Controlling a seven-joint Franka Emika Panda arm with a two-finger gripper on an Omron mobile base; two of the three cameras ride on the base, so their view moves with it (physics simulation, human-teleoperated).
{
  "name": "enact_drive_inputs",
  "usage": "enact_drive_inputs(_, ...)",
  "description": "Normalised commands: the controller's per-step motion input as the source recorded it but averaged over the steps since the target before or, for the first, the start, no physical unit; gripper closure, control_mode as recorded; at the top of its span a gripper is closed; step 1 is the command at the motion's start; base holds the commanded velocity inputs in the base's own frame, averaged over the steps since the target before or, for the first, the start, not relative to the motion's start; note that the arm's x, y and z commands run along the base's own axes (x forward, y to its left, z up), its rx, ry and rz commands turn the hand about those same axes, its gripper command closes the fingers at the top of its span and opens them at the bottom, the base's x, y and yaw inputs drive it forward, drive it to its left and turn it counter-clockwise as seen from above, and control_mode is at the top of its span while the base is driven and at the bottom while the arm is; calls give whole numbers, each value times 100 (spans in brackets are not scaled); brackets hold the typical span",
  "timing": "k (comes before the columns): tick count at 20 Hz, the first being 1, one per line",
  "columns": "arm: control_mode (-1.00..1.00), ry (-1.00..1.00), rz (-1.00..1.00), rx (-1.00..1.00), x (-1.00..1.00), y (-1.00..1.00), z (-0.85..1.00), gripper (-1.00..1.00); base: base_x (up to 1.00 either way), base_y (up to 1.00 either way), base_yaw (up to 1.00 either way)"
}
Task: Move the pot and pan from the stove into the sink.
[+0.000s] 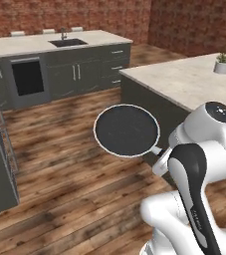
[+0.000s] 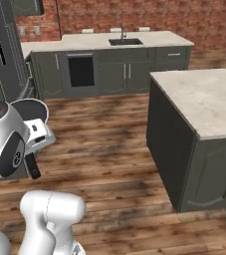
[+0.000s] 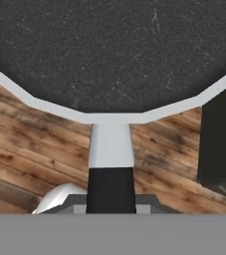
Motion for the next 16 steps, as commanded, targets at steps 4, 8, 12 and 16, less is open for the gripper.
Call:
enact_drive_inputs(4,100,0,0,0,0,0,0,100,-1,0,49)
enact_drive_inputs(8,100,0,0,0,0,0,0,100,0,0,9)
enact_drive_inputs(12,100,0,0,0,0,0,0,100,0,-48,-5)
enact_drive_inputs(16,100,0,0,0,0,0,0,100,0,-89,-13)
